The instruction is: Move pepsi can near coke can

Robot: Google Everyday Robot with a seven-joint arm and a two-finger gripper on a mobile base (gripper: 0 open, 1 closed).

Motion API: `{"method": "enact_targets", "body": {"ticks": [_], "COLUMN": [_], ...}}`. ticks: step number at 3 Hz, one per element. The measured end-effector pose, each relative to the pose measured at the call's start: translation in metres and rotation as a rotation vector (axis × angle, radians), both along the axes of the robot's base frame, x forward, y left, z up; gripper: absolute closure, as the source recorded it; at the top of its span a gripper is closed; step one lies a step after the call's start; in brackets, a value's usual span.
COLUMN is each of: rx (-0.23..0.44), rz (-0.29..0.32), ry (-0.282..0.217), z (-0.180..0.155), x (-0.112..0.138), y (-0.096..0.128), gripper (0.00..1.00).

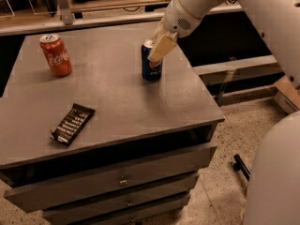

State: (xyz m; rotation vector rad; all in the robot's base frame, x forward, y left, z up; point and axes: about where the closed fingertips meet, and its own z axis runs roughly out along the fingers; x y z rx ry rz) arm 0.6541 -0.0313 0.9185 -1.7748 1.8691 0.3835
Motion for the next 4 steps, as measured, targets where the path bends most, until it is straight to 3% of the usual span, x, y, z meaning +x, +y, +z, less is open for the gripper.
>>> {"method": "enact_targets", "body": {"ticks": [1, 2, 4], "rx": [0.001, 0.022, 0.218], "rz": [0.002, -0.013, -0.008], "ry": [0.002, -0.008, -0.108], "z": [-0.002, 0.003, 0.052], "x": [0.001, 0.0, 0.014], "y": [0.002, 0.005, 0.029], "gripper": [0.87, 1.0, 1.0]}}
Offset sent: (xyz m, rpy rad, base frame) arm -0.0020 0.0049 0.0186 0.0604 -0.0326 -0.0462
